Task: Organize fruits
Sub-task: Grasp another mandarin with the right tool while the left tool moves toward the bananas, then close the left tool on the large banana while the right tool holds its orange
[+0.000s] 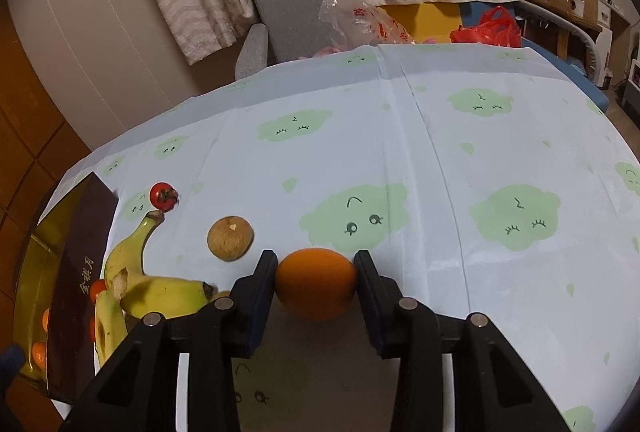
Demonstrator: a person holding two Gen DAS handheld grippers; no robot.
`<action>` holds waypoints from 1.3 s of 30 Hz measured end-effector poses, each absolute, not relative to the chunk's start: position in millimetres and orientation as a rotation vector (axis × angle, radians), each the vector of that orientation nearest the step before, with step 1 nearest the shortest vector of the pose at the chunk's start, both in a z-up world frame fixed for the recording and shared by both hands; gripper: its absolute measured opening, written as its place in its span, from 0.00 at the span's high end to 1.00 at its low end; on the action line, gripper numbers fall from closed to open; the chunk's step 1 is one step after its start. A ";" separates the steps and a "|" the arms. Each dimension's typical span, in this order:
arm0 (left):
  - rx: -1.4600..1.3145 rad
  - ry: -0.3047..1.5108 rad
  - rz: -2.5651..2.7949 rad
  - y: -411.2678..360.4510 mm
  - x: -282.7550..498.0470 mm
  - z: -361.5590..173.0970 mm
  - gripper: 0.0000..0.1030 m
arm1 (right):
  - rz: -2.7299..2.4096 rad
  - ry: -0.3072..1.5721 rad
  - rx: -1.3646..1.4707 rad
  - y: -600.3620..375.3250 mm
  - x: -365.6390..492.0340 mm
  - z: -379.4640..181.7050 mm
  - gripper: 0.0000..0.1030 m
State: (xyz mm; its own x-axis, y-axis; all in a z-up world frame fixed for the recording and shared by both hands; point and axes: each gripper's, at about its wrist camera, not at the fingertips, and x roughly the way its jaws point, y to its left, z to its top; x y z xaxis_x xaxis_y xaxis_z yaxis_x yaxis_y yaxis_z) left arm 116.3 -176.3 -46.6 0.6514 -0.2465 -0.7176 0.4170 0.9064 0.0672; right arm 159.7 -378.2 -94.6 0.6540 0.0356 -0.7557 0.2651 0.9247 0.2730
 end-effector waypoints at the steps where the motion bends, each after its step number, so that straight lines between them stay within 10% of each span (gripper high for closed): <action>1: 0.245 0.802 -0.372 -179.8 121.9 -50.5 0.01 | -0.136 0.852 0.382 -378.8 155.5 -94.2 0.61; 24: 0.250 0.930 -0.279 -218.2 140.9 -89.1 0.27 | -0.158 0.696 0.548 -400.5 89.8 -102.4 0.61; 28: 0.260 0.854 -0.330 -212.5 128.0 -81.3 0.55 | -0.148 0.680 0.576 -402.6 86.9 -104.3 0.61; 31: 0.252 0.828 -0.364 -209.1 122.3 -79.9 0.54 | -0.150 0.678 0.575 -401.4 86.3 -104.8 0.61; 34: 0.260 0.865 -0.388 -214.8 128.4 -84.6 0.21 | -0.149 0.676 0.576 -401.4 85.6 -105.2 0.61; 39: 0.256 0.851 -0.398 -221.8 139.8 -76.7 0.21 | -0.136 0.667 0.600 -404.5 84.7 -107.8 0.61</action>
